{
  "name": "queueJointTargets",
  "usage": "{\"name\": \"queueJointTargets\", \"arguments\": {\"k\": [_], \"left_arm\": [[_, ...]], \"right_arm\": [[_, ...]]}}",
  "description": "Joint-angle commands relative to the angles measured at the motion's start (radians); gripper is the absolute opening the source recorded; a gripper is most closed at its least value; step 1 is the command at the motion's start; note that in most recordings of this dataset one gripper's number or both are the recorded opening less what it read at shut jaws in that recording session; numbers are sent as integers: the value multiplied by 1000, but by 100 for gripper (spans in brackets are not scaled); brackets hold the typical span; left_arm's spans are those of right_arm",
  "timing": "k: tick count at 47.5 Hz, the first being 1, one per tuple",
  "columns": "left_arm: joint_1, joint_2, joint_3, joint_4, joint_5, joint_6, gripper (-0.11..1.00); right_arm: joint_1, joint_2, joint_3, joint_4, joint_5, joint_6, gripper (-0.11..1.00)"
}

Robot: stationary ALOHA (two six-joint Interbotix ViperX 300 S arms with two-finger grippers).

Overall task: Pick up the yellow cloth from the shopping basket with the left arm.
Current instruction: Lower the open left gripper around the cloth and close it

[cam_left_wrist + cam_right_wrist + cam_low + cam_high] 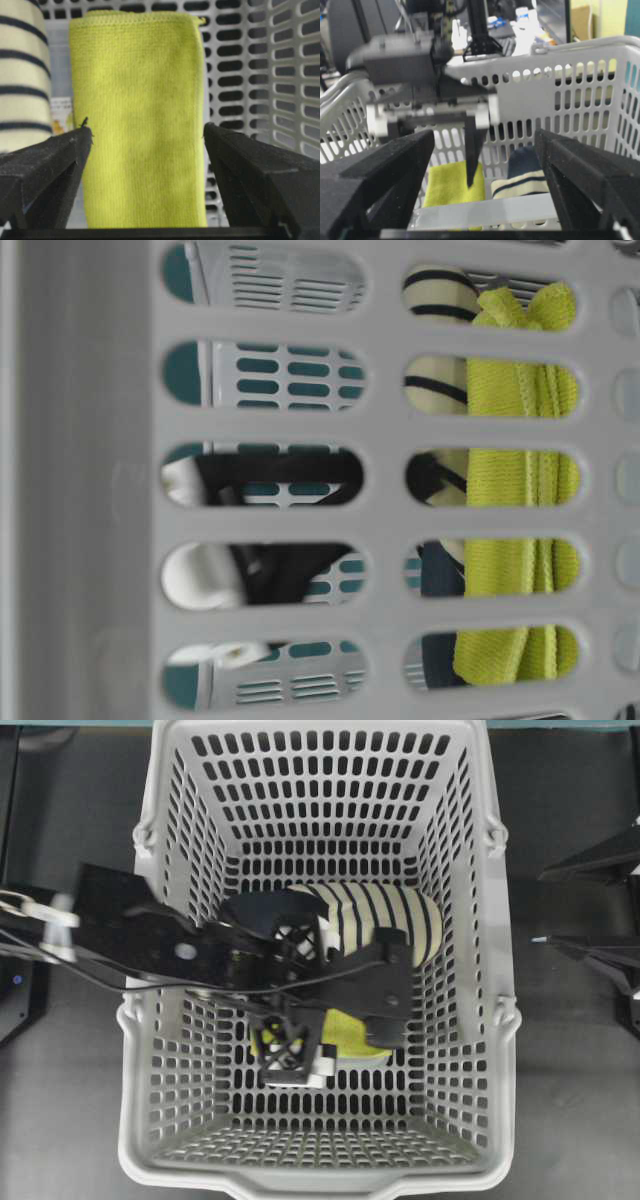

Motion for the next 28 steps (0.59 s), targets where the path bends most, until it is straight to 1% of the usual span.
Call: {"name": "queueJointTargets", "arguments": {"k": [1, 11, 28], "left_arm": [[-6, 21, -34, 3, 12, -2, 87], [-6, 71, -23, 3, 18, -3, 87], [-8, 80, 40, 3, 17, -6, 86]], "right_arm": [[-2, 5, -18, 2, -9, -2, 77], [-2, 0, -18, 2, -6, -2, 77], [-2, -2, -11, 2, -5, -2, 77]]}}
